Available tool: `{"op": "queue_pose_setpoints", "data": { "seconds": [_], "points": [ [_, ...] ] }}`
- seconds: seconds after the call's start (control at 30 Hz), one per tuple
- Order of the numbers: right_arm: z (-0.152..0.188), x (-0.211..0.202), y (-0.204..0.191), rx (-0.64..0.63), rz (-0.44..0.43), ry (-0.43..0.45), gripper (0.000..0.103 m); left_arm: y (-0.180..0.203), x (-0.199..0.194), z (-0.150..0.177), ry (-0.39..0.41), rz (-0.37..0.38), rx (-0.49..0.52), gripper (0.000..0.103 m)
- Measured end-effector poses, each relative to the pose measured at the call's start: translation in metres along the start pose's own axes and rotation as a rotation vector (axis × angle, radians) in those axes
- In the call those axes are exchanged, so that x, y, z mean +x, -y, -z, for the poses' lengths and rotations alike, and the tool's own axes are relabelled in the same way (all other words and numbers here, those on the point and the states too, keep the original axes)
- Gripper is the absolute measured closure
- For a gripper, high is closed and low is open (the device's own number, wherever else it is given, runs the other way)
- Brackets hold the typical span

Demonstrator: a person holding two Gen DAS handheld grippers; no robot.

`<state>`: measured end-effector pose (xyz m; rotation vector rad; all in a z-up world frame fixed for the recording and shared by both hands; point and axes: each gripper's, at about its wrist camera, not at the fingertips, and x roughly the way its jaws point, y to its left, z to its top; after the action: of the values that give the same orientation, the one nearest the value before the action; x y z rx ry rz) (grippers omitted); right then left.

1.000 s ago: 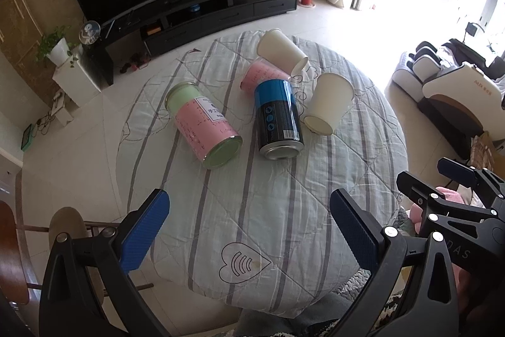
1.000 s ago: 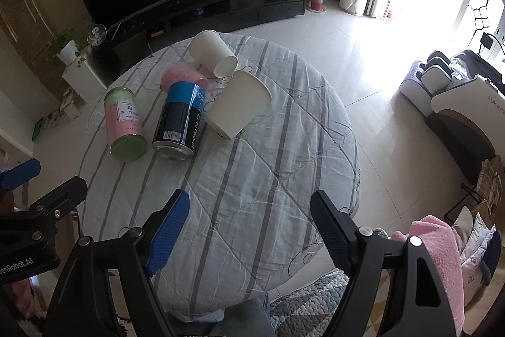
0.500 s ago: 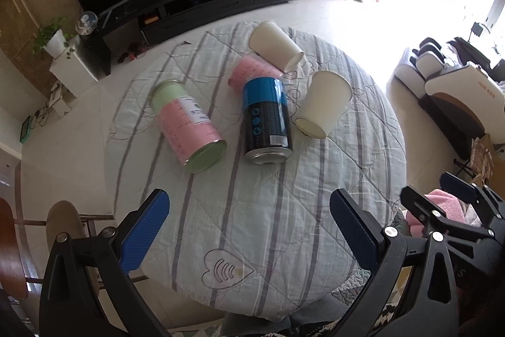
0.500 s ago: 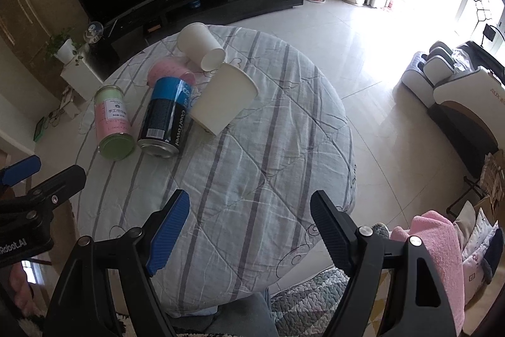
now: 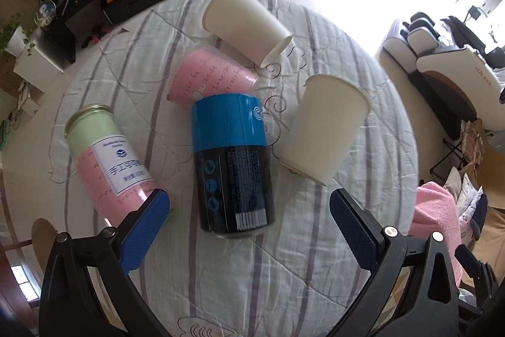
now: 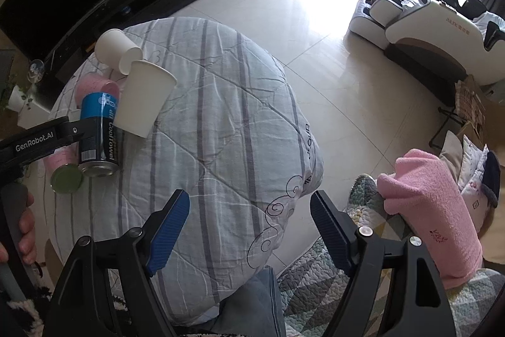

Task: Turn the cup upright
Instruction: 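Move the right tool toward the blue-and-black can lying on its side, then close the right tool on the blue-and-black can and lift it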

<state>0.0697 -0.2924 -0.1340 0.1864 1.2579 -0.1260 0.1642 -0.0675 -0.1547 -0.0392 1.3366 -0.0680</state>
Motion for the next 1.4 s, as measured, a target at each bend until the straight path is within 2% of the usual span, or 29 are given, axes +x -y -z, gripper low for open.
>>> {"op": "queue_pose_setpoints", "data": {
  "seconds": [0.13, 0.23, 0.4, 0.5, 0.6, 0.93, 1.17, 1.4],
  "points": [
    [-0.001, 0.014, 0.005, 0.036, 0.009, -0.038, 0.023, -0.003, 0.023, -0.002, -0.047, -0.023, 0.007, 0.002],
    [-0.003, 0.024, 0.005, 0.047, 0.008, -0.056, 0.023, -0.007, 0.037, -0.004, -0.071, -0.050, 0.008, 0.006],
    [-0.010, 0.037, 0.000, 0.040, -0.005, -0.073, 0.023, -0.009, 0.066, -0.006, -0.145, -0.065, 0.017, 0.034],
    [-0.015, 0.041, -0.002, 0.032, -0.013, -0.066, 0.023, -0.003, 0.062, -0.006, -0.106, -0.075, 0.061, 0.034],
    [-0.021, 0.044, -0.003, 0.027, -0.023, -0.057, 0.023, -0.009, 0.059, -0.006, -0.117, -0.032, 0.030, 0.034],
    [-0.037, 0.046, -0.014, -0.026, -0.061, -0.040, 0.023, -0.013, 0.019, -0.002, -0.064, -0.022, 0.015, 0.035],
    [-0.039, 0.044, -0.028, -0.085, -0.090, -0.037, 0.023, -0.014, 0.003, 0.021, -0.065, 0.001, 0.009, 0.035],
    [-0.028, 0.045, -0.034, -0.137, -0.105, -0.059, 0.023, -0.010, 0.001, 0.061, -0.098, 0.024, 0.002, 0.035]
  ]
}}
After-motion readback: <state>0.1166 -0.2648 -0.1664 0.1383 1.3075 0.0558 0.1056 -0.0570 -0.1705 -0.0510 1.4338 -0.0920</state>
